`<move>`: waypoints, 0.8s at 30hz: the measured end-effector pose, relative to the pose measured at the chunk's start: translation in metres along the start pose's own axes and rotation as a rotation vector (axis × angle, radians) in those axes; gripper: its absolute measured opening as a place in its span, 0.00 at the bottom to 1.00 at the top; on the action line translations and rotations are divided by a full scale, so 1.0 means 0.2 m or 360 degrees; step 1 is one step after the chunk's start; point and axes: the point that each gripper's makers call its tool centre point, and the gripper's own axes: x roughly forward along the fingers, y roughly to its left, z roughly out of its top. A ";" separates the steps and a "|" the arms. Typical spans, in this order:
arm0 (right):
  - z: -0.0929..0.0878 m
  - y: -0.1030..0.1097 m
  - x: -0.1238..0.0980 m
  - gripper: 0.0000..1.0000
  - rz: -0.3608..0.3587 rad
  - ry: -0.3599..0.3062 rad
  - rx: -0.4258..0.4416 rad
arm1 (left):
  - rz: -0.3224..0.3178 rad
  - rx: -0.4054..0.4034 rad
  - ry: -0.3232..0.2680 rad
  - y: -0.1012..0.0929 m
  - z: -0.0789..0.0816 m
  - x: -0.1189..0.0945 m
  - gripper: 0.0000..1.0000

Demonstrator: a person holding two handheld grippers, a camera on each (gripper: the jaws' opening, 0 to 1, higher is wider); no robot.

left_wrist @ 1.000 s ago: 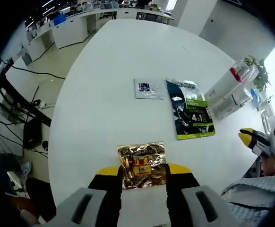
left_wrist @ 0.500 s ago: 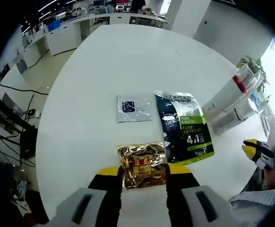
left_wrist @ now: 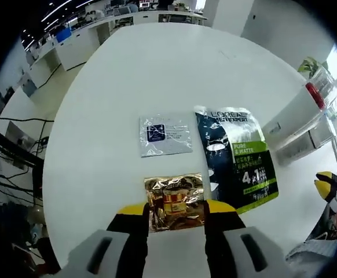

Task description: Arrange the skincare products in the storage area until every visible bottle or jar stands upright without overlapping.

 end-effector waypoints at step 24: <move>-0.04 -0.02 -0.03 0.09 -0.0011 0.0002 0.0029 | 0.0103 0.0069 0.0016 0.01 0.01 0.03 0.40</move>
